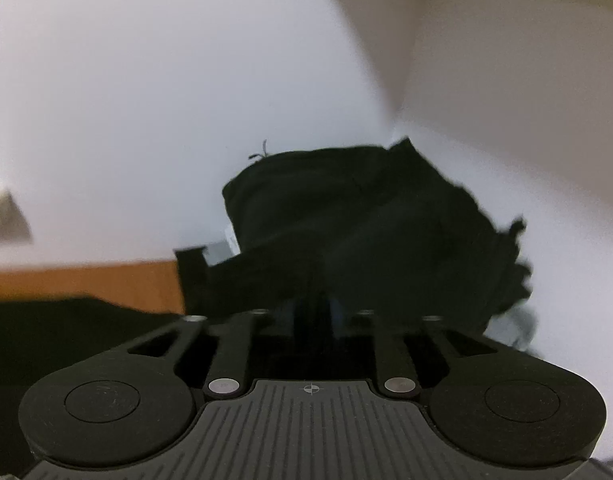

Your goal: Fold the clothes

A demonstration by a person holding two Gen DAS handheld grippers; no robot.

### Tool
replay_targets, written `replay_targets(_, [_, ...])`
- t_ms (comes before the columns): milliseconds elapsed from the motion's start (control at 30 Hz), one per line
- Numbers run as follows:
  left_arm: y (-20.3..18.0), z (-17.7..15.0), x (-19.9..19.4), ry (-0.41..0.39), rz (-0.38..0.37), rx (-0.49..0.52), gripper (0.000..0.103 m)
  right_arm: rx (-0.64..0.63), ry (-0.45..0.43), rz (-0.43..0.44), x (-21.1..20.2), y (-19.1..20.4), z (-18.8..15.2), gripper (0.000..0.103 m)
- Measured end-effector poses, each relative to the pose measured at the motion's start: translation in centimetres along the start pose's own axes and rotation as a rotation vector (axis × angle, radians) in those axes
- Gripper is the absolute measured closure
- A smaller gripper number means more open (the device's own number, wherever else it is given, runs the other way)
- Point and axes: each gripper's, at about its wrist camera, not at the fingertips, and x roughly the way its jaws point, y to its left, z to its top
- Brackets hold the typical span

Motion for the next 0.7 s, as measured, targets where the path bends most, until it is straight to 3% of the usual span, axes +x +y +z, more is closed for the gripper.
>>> replay_targets(167, [0.2, -0.2, 0.1, 0.0, -0.003, -0.009, 0.006, 0.206, -0.045, 0.147, -1.8, -3.5, -0.7, 0.06])
replay_targets(233, [0.2, -0.2, 0.2, 0.005, -0.005, -0.01, 0.005, 0.242, -0.056, 0.184, -2.3, -4.4, -1.0, 0.075])
replay_targets(267, [0.2, -0.2, 0.2, 0.006, -0.004, -0.007, 0.005, 0.235, -0.063, 0.18, -2.5, -4.5, -1.2, 0.08])
replay_targets(400, [-0.1, -0.2, 0.2, 0.011, 0.003, 0.003, 0.004, 0.205, -0.06, 0.172, -2.3, -4.2, -1.6, 0.08])
replay_targets(567, [-0.1, -0.2, 0.3, 0.013, 0.002, 0.003, 0.004, -0.019, -0.097, 0.075, -2.3, -0.9, -1.9, 0.079])
replay_targets(700, [0.0, -0.1, 0.3, 0.013, -0.001, 0.0, 0.003, -0.097, -0.087, 0.068, -1.3, 0.9, -2.0, 0.079])
